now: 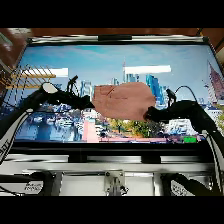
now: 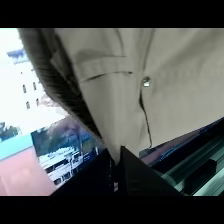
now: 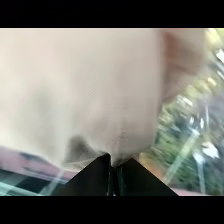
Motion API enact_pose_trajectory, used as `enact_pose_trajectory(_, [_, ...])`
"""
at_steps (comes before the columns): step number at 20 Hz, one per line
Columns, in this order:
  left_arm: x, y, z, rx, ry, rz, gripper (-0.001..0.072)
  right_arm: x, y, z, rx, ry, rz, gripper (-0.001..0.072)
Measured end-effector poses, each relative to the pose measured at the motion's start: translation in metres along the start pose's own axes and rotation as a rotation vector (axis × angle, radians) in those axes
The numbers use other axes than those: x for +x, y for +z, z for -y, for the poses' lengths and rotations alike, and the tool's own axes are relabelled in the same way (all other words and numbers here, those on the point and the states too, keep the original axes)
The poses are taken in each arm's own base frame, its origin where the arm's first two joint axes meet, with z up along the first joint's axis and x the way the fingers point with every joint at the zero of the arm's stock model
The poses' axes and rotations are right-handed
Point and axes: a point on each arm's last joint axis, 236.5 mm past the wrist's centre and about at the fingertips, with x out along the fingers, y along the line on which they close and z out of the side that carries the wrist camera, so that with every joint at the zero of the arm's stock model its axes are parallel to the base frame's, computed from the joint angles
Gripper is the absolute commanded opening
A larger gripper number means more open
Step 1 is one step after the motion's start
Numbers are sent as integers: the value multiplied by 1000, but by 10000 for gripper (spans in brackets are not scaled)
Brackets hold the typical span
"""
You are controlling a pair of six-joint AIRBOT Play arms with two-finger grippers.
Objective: Fold the shirts.
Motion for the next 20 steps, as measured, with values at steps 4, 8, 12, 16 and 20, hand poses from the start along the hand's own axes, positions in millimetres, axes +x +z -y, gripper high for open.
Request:
enact_pose_trajectory(4, [-95, 52, 94, 298, -65, 230, 46, -105, 54, -80, -253, 82, 302, 73])
enact_pose_trajectory(8, [-242, 77, 215, 584, -118, 578, 46, -268, 87, -175, -497, 142, 750, 73])
enact_pose_trajectory(12, [-354, 43, 301, 753, -169, 825, 46, -396, 66, -238, -631, 199, 1067, 73])
enact_pose_trajectory(16, [-395, 10, 330, 814, -192, 900, 47, -450, 44, -262, -670, 242, 1189, 73])
enact_pose_trajectory(20, [-376, 8, 310, 766, -139, 807, 47, -439, 38, -262, -664, 247, 1117, 73])
